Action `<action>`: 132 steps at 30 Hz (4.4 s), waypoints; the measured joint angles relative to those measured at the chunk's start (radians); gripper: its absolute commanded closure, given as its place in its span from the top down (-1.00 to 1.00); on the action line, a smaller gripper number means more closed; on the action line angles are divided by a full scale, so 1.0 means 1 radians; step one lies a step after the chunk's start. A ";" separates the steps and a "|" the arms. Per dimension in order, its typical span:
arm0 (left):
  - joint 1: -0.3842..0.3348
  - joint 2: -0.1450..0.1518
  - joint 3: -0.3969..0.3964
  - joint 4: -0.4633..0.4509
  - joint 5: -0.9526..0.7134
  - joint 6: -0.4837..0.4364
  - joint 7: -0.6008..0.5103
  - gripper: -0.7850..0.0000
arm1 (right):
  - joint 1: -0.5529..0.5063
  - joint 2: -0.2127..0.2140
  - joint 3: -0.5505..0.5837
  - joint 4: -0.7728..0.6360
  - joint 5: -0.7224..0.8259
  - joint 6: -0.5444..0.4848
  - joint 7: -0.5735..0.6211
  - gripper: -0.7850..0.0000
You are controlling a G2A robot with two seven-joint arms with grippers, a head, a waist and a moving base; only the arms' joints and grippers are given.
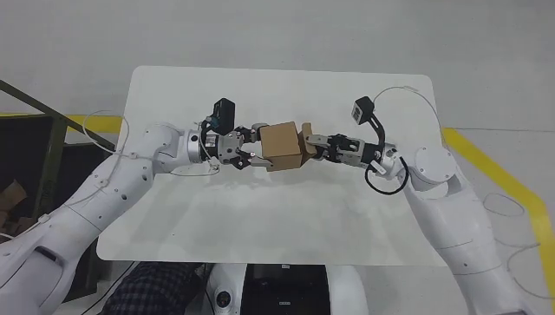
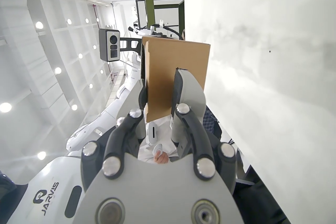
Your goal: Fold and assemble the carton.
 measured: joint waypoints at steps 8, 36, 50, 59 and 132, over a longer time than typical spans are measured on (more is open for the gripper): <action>0.003 -0.002 -0.007 -0.009 0.006 0.000 -0.013 -0.44 | -0.010 0.004 -0.006 -0.043 -0.041 0.016 -0.024 -0.65; 0.018 -0.018 -0.030 -0.011 0.011 0.000 -0.059 -0.44 | -0.037 0.015 0.002 -0.115 -0.052 0.021 -0.056 -0.19; 0.017 -0.019 -0.028 -0.012 0.005 0.000 -0.067 -0.46 | -0.040 0.019 0.016 -0.128 -0.039 0.000 -0.069 -0.31; 0.009 -0.024 -0.017 -0.009 -0.010 0.000 -0.084 -0.46 | -0.027 0.016 -0.014 -0.131 -0.049 0.004 -0.066 -0.30; 0.282 0.043 -0.443 0.099 -0.112 0.054 -0.149 1.00 | -0.061 0.053 0.220 0.054 -0.542 -0.499 -0.447 1.00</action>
